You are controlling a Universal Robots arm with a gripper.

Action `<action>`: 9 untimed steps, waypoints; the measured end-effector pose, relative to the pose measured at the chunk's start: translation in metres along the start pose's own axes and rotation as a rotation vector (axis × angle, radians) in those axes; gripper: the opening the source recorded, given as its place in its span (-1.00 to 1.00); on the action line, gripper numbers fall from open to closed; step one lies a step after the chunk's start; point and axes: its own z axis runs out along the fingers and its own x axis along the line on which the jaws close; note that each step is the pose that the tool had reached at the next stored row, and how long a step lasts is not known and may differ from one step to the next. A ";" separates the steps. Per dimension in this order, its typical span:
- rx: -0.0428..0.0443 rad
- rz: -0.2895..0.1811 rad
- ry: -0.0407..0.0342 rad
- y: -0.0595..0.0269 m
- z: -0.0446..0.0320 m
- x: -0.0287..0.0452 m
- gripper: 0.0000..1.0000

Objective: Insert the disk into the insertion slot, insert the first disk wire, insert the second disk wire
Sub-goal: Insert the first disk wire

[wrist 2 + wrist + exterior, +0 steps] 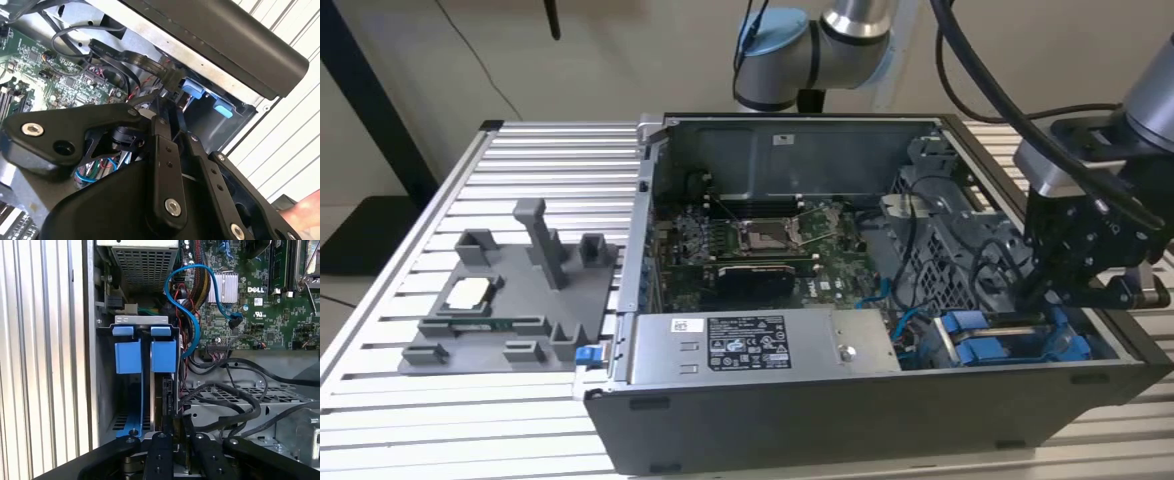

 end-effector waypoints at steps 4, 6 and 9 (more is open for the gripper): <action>0.0002 0.003 0.0004 -0.0001 0.0006 0.0014 -0.62; 0.0004 0.005 0.0003 -0.0002 0.0011 0.0025 -0.62; 0.0008 0.007 0.0003 -0.0002 0.0031 0.0029 -0.62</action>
